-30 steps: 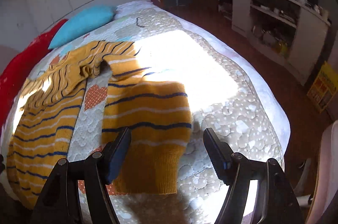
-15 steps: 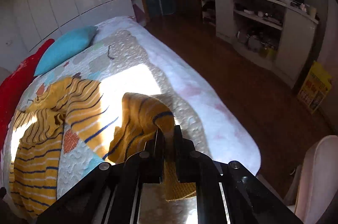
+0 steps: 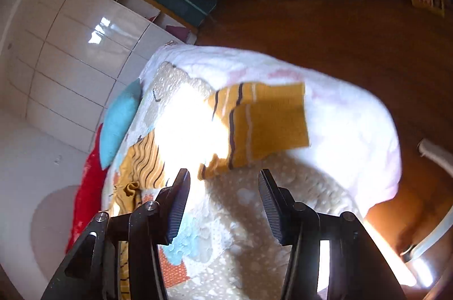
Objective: Fold small clothes
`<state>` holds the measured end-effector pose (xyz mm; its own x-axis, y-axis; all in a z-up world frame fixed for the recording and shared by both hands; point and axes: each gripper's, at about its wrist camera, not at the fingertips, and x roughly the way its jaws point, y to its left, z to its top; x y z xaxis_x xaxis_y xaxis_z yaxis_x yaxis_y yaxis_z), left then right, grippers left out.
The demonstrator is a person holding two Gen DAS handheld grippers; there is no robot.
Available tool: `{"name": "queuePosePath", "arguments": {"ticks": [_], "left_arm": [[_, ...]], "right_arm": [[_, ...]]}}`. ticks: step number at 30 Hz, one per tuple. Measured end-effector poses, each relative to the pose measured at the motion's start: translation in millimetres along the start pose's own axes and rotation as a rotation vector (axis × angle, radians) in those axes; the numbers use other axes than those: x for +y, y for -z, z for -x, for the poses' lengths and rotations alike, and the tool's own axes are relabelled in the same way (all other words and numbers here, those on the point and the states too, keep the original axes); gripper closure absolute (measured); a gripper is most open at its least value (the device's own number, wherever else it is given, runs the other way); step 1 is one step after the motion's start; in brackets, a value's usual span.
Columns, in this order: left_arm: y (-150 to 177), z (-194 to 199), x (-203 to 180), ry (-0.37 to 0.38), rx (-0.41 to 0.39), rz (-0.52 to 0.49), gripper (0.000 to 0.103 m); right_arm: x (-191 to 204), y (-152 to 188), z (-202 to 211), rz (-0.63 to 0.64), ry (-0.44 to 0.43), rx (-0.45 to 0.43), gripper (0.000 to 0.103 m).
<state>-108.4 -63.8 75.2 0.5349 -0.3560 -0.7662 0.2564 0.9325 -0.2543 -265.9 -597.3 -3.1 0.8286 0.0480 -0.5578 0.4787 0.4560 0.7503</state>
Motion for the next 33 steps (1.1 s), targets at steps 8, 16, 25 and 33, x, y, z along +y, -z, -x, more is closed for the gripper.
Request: {"name": "queuePosePath", "arguments": {"ticks": [8,16,25,33], "left_arm": [[1,2,5,0.008,0.001,0.024,0.014],[0,34,47,0.011,-0.052,0.104,0.014],[17,68,125,-0.047,-0.151,0.260,0.014],[41,72,188,-0.084,-0.154,0.395,0.014]], "right_arm": [[15,-9,-36,-0.002,0.120,-0.125,0.054],[106,-39,-32,0.233,0.208,-0.164,0.097],[352,59,-130,0.663,-0.045,0.028,0.097],[456,231,-269,0.926,-0.083,0.312,0.097]]}}
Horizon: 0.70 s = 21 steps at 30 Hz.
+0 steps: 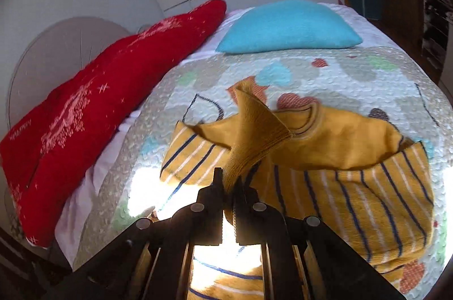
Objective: Fold small clothes
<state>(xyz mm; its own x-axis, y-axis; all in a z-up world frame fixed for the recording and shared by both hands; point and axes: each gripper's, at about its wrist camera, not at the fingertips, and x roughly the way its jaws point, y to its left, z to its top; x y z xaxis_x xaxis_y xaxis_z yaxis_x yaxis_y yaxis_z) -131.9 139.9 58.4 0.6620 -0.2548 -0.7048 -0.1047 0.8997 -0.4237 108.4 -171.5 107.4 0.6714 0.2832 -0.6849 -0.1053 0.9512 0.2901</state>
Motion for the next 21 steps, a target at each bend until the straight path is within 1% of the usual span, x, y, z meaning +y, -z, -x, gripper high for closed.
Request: {"name": "queuePosePath", "arguments": {"ticks": [2,4,6,8,10,12,13,14,16,17,18,19,20,21], "left_arm": [[0,0,14,-0.014,0.001,0.025,0.014],[0,0,26,-0.025,0.002,0.045,0.014],[0,-2,36,-0.034,0.006,0.062,0.014],[-1,-4,43,-0.042,0.011,0.073,0.014],[-2,-7,46,-0.043,0.016,0.079,0.014],[-2,-9,46,-0.042,0.020,0.081,0.014],[-2,-10,45,-0.042,0.023,0.082,0.014],[-2,-11,45,-0.042,0.027,0.082,0.014],[-2,-13,42,-0.041,0.033,0.083,0.014],[-2,-13,41,-0.042,0.033,0.083,0.014],[-2,-13,39,-0.043,0.032,0.080,0.014],[-2,-12,37,-0.045,0.031,0.077,0.014],[-1,-11,35,-0.048,0.030,0.071,0.014],[-1,-10,33,-0.051,0.028,0.066,0.014]], "right_arm": [[22,6,-36,0.042,0.012,0.053,0.097],[32,15,-67,0.072,0.020,0.103,0.097],[43,22,-91,0.107,0.031,0.141,0.097],[51,29,-106,0.136,0.041,0.171,0.097],[64,37,-116,0.207,0.077,0.183,0.096],[75,43,-119,0.279,0.113,0.185,0.092],[81,46,-120,0.310,0.125,0.180,0.090],[87,48,-118,0.343,0.137,0.175,0.083],[100,55,-115,0.405,0.142,0.165,0.078],[105,57,-112,0.425,0.137,0.159,0.078],[107,59,-107,0.430,0.110,0.160,0.075],[108,60,-102,0.421,0.055,0.170,0.062],[106,61,-95,0.403,-0.004,0.172,0.061],[103,61,-86,0.388,-0.028,0.161,0.061]]}}
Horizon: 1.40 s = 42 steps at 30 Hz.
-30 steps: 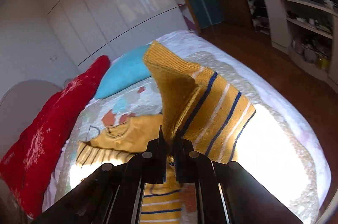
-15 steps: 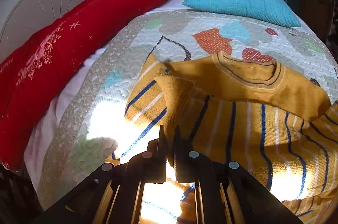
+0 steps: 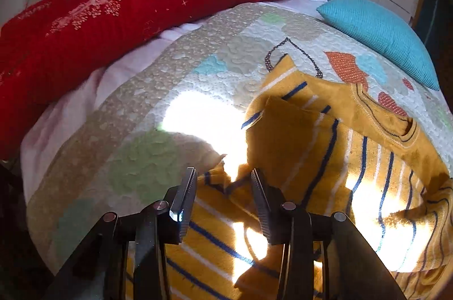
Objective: Fold small clothes
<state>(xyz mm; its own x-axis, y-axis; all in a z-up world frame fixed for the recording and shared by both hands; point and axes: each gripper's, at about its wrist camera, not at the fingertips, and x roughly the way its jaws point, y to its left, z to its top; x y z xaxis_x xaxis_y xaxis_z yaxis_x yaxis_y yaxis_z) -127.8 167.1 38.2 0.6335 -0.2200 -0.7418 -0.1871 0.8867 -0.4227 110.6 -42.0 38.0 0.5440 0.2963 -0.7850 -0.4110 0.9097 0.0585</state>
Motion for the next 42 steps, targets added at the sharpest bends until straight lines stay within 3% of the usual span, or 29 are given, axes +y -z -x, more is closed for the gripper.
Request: {"name": "queuePosePath", "arguments": {"ticks": [4,10,13,17,22,24,27,29,32,37,40,42], "left_arm": [[-1,3,-9,-0.011,-0.006,-0.021,0.014],[-29,2,-56,0.049,-0.031,-0.131,0.014],[-58,-11,-93,0.124,-0.032,-0.183,0.014],[-95,-58,-144,0.137,-0.026,-0.243,0.014],[-131,-148,-180,0.066,0.043,-0.286,0.014],[-140,-181,-181,-0.016,0.075,-0.287,0.014],[-144,-224,-165,-0.103,0.163,-0.254,0.014],[-143,-230,-156,-0.074,0.163,-0.224,0.011],[-139,-228,-159,-0.082,0.142,-0.269,0.009],[-135,-231,-162,-0.100,0.110,-0.291,0.003],[-133,-233,-162,-0.109,0.090,-0.309,0.000],[-131,-233,-164,-0.116,0.076,-0.317,0.000]], "right_arm": [[-41,11,47,-0.111,-0.002,-0.092,0.060],[-162,44,127,-0.379,0.088,-0.204,0.061],[-211,66,159,-0.483,0.140,-0.241,0.074],[-251,86,174,-0.585,0.128,-0.244,0.085],[-259,90,153,-0.580,0.029,-0.203,0.085],[-260,93,132,-0.583,0.008,-0.145,0.085],[-269,112,106,-0.612,0.075,-0.028,0.087],[-271,135,99,-0.599,0.159,0.027,0.093],[-276,160,109,-0.621,0.146,-0.008,0.094],[-285,168,120,-0.659,0.128,-0.004,0.094],[-269,148,148,-0.628,0.223,-0.092,0.087],[-252,127,159,-0.564,0.237,-0.161,0.086]]}}
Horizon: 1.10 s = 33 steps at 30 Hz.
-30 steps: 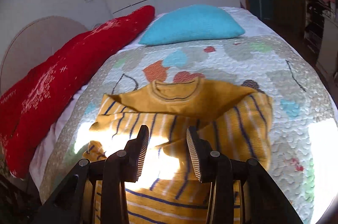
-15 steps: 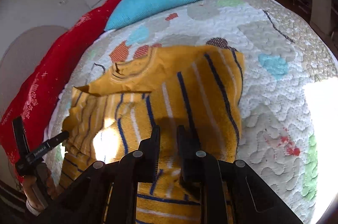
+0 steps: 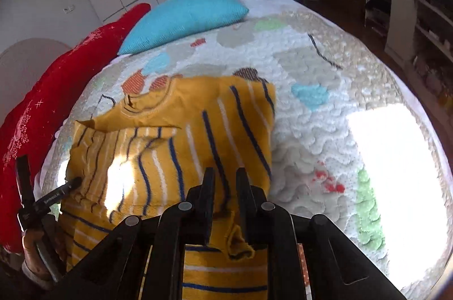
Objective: Fold small clothes
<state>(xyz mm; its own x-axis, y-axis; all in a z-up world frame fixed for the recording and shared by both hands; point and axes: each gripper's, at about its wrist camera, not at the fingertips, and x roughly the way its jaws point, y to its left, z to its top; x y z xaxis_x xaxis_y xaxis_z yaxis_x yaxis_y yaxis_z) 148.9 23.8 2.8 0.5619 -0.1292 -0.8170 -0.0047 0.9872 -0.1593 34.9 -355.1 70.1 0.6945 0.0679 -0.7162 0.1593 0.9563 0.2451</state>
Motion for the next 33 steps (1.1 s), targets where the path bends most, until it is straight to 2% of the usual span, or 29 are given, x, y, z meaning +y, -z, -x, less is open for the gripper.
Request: {"name": "queuePosePath", "arguments": {"ticks": [2,5,8,9,11,13,15,17,19,22,24,28,30,33], "left_arm": [[2,1,-1,-0.001,-0.013,-0.002,0.000],[4,1,2,0.019,-0.034,0.008,0.000],[5,2,4,0.034,-0.043,0.018,0.000],[5,2,5,0.036,-0.045,0.019,0.000],[6,3,5,0.039,-0.048,0.020,0.000],[6,3,5,0.039,-0.048,0.020,0.000],[6,3,5,0.042,-0.049,0.021,0.000],[6,3,6,0.046,-0.051,0.025,0.000],[8,6,5,0.047,-0.050,0.023,0.000],[15,13,1,0.055,-0.001,-0.011,0.000],[30,26,-4,0.070,0.029,-0.046,0.000],[77,63,-2,0.158,0.053,-0.086,0.002],[106,83,9,0.173,0.039,-0.096,0.006],[145,117,22,0.157,-0.004,-0.123,0.014]], "right_arm": [[24,-10,-4,0.037,-0.048,-0.015,0.078],[49,-14,-39,0.060,-0.123,0.045,0.077],[41,0,-82,0.025,-0.085,0.153,0.080],[31,6,-85,-0.007,-0.124,0.150,0.081],[16,12,-75,-0.042,-0.173,0.125,0.083],[7,18,-56,-0.045,-0.136,0.112,0.083],[1,27,-33,0.000,-0.005,0.095,0.073],[-13,41,-9,0.016,0.029,0.082,0.052],[-30,60,13,-0.012,0.012,0.081,0.050],[-51,88,33,-0.063,-0.023,0.104,0.050],[-62,108,42,-0.103,-0.066,0.120,0.050],[-64,138,52,-0.160,-0.150,0.114,0.050],[-62,149,57,-0.175,-0.195,0.113,0.049],[-57,163,58,-0.216,-0.284,0.129,0.048]]}}
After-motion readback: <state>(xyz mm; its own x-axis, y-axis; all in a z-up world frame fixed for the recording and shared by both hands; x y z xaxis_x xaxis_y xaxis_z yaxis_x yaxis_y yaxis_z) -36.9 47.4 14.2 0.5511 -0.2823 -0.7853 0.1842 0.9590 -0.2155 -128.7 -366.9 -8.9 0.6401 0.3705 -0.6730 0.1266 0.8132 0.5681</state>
